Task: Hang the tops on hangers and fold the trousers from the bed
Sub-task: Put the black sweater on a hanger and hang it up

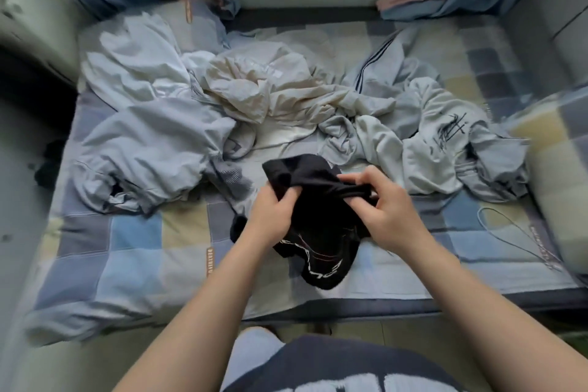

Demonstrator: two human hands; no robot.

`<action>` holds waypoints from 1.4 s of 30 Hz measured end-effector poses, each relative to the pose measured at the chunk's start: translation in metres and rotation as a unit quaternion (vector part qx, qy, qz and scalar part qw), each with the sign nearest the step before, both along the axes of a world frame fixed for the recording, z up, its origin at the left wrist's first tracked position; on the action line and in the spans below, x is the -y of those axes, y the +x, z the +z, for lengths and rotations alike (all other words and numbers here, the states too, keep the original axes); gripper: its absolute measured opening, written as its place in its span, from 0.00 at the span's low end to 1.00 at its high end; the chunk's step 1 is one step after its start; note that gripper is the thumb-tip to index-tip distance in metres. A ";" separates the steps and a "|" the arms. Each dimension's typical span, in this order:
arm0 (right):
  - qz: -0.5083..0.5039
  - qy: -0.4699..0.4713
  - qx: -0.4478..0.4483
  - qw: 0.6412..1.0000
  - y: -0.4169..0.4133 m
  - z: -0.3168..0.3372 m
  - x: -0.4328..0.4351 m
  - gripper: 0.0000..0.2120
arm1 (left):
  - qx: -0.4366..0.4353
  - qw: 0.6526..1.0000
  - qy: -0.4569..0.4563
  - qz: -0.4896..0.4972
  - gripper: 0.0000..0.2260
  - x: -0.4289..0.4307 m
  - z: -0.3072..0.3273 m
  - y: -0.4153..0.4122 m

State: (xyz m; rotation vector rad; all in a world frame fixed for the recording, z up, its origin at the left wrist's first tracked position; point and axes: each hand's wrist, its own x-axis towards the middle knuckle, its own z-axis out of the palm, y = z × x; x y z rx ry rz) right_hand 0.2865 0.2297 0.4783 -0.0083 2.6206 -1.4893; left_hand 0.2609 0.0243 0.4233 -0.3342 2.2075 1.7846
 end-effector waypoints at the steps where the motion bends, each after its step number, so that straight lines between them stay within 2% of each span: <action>1: -0.005 -0.005 -0.009 1.000 0.009 0.010 -0.008 0.12 | -0.009 0.998 0.039 0.051 0.07 -0.006 0.015 0.003; 3: -0.012 0.004 -0.047 0.999 0.025 0.028 -0.021 0.13 | -0.036 0.990 0.090 0.107 0.09 -0.016 0.042 0.008; 6: -0.015 0.063 -0.098 0.993 0.043 0.047 -0.041 0.16 | -0.094 0.980 0.136 0.106 0.10 -0.030 0.077 0.008; 9: 0.022 0.094 -0.086 0.992 0.056 0.060 -0.061 0.20 | -0.154 0.973 0.166 0.047 0.11 -0.045 0.114 0.007; 12: 0.041 0.038 -0.056 0.997 0.060 0.078 -0.072 0.18 | -0.217 0.958 0.180 -0.052 0.17 -0.059 0.154 0.010; 13: 0.031 0.010 -0.057 0.998 0.058 0.087 -0.072 0.22 | -0.230 0.952 0.180 -0.091 0.21 -0.064 0.167 0.011; 14: 0.021 -0.014 -0.060 0.998 0.054 0.096 -0.071 0.30 | -0.240 0.945 0.181 -0.129 0.23 -0.068 0.178 0.012; 15: 0.016 -0.030 -0.064 0.997 0.049 0.105 -0.070 0.38 | -0.252 0.937 0.179 -0.164 0.23 -0.072 0.187 0.013; 16: 0.014 -0.042 -0.062 0.997 0.044 0.114 -0.067 0.42 | -0.267 0.929 0.172 -0.190 0.22 -0.077 0.196 0.014; 17: 0.018 -0.059 -0.052 0.997 0.040 0.122 -0.066 0.40 | -0.281 0.924 0.163 -0.202 0.19 -0.082 0.204 0.014; 19: 0.044 -0.097 -0.034 0.994 0.032 0.130 -0.063 0.25 | -0.306 0.919 0.161 -0.187 0.12 -0.089 0.218 0.012; 21: 0.053 -0.125 -0.039 0.990 0.027 0.128 -0.059 0.11 | -0.332 0.914 0.161 -0.167 0.13 -0.090 0.228 0.007; 22: 0.040 -0.139 -0.041 0.989 0.025 0.124 -0.057 0.08 | -0.344 0.911 0.159 -0.165 0.15 -0.090 0.232 0.004; 26: 0.031 -0.159 -0.014 0.987 0.024 0.099 -0.048 0.15 | -0.370 0.905 0.164 -0.128 0.13 -0.090 0.242 -0.007; 28: 0.049 -0.140 0.036 0.988 0.026 0.079 -0.048 0.15 | -0.366 0.908 0.187 -0.084 0.11 -0.088 0.245 -0.014; 31: 0.044 -0.073 0.103 0.991 0.029 0.041 -0.057 0.03 | -0.361 0.910 0.204 -0.034 0.11 -0.083 0.250 -0.022; 36: 0.000 0.059 0.164 0.985 0.041 -0.005 -0.087 0.09 | -0.374 0.907 0.175 0.078 0.12 -0.070 0.247 -0.039; 39: -0.051 0.051 0.133 0.989 0.038 -0.003 -0.098 0.06 | -0.320 0.933 0.101 0.128 0.09 -0.064 0.226 -0.056; 42: -0.087 0.012 0.086 0.992 0.021 0.022 -0.100 0.11 | -0.240 0.968 0.031 0.072 0.06 -0.072 0.194 -0.061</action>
